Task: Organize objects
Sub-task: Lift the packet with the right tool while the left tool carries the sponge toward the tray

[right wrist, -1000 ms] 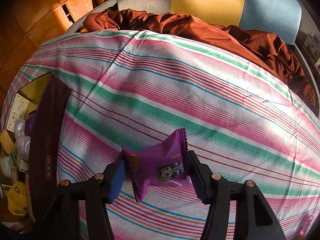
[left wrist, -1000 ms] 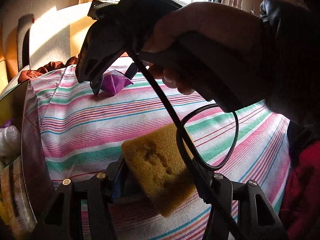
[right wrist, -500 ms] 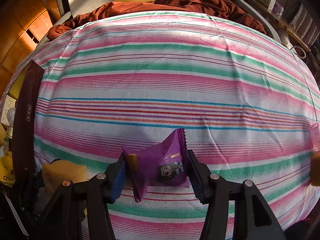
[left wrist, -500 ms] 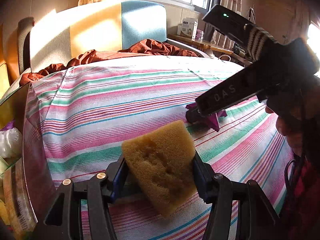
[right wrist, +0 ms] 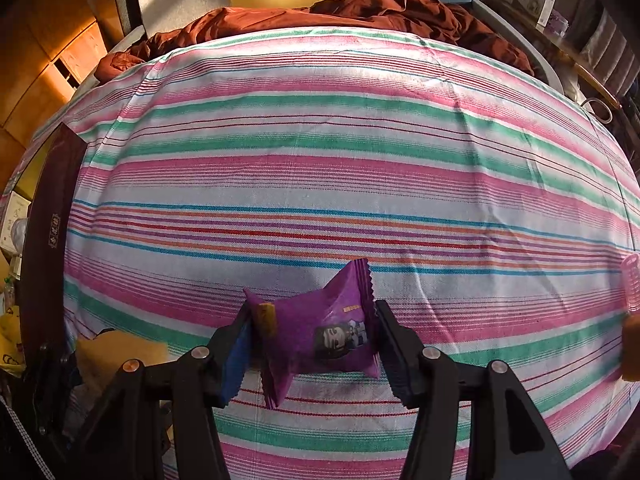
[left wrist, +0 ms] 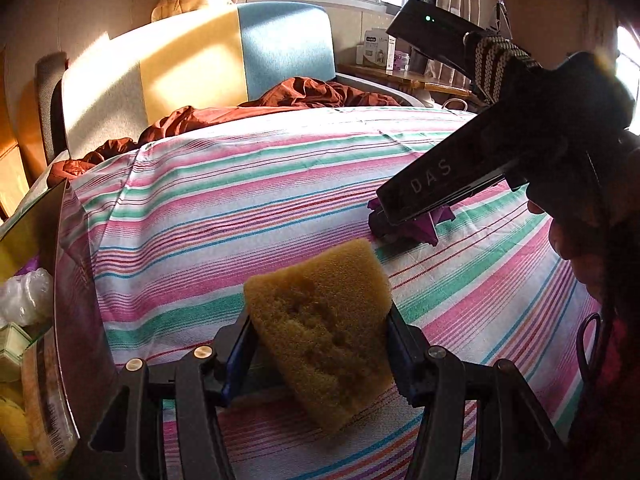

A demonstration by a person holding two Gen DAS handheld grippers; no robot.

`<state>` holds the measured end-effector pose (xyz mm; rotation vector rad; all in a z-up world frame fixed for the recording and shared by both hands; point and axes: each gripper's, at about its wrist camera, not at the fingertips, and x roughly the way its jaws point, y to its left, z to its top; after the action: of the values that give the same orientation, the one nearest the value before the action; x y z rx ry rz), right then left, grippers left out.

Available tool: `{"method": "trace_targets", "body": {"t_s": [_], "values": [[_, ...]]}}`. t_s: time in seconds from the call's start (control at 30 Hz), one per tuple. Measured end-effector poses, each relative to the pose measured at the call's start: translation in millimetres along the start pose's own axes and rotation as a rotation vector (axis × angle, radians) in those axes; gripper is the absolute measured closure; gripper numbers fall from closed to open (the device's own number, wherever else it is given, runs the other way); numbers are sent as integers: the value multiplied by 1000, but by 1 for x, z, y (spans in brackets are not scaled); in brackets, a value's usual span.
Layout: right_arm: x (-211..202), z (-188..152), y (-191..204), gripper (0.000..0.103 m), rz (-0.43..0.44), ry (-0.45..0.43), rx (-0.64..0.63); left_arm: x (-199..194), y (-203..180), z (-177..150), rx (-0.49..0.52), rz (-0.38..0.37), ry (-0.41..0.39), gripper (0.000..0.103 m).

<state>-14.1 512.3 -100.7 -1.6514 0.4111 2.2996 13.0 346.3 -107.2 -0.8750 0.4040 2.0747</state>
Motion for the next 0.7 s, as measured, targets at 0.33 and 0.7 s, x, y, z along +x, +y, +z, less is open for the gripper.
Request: {"method": "trace_targets", "body": {"t_s": [0.33,0.7], "values": [[3,5,6,44,-9,-14,-25,-1,-3,1,20,18,4,45],[1,7,8,44,-25,-29,-52,-22,-1,5,-35,21,13,49]]}}
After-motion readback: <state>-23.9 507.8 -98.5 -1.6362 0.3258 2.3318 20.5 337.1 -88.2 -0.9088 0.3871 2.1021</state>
